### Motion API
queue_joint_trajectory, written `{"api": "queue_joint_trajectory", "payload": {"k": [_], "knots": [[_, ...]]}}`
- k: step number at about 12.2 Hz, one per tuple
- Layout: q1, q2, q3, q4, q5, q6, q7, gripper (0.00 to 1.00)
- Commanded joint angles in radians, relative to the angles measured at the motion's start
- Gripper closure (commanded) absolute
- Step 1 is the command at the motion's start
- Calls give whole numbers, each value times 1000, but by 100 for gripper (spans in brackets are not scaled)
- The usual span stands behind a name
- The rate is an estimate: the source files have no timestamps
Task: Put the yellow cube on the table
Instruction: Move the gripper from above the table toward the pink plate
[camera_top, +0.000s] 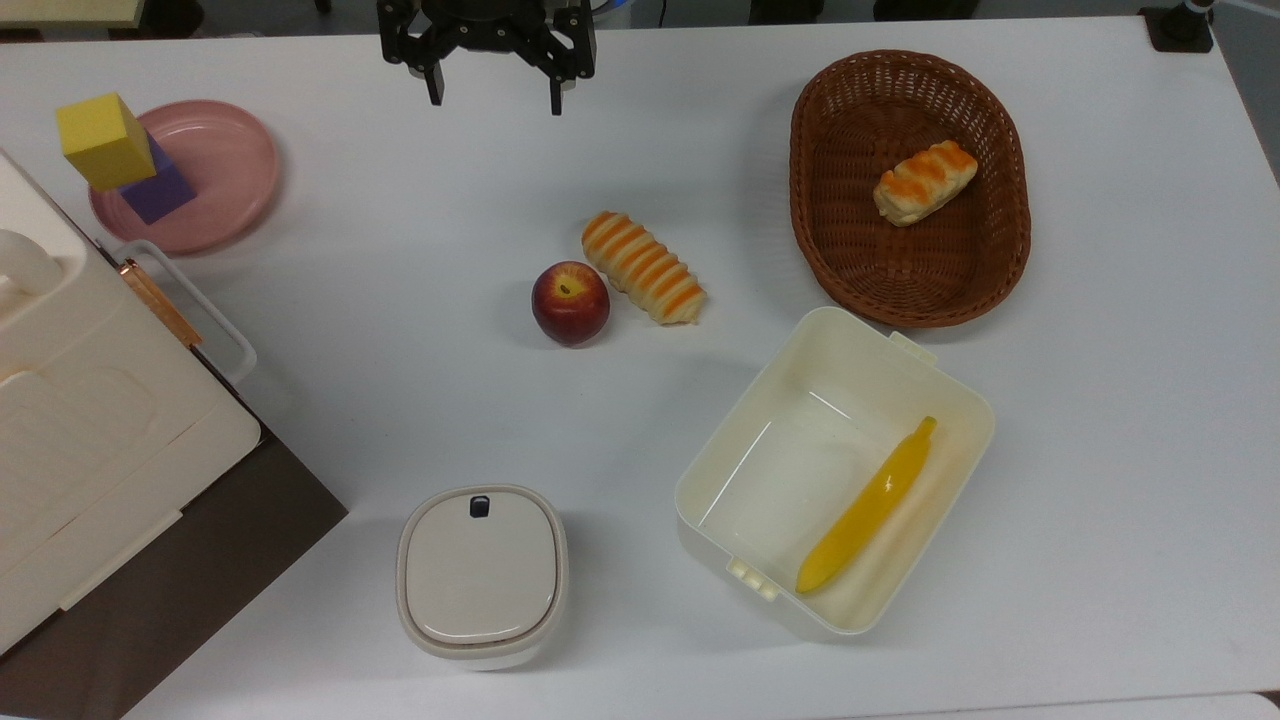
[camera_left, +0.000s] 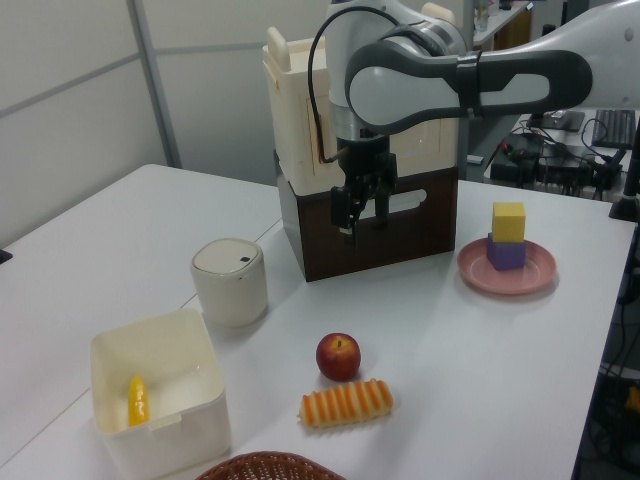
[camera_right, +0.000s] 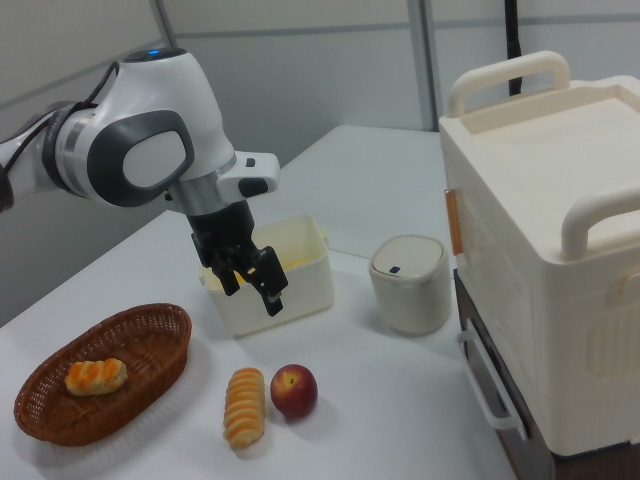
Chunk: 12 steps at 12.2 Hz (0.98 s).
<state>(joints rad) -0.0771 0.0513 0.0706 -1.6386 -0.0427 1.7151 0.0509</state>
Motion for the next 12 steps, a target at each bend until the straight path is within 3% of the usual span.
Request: {"api": "queue_joint_trajectory", "payload": {"k": [1,8,12], "knots": [[7,-7,-6,-10,7,11,-23,0],[8,13,-2,-18,0,37,-66,0],[-120,-14,-5,-17,-3,26,-184,0]]}}
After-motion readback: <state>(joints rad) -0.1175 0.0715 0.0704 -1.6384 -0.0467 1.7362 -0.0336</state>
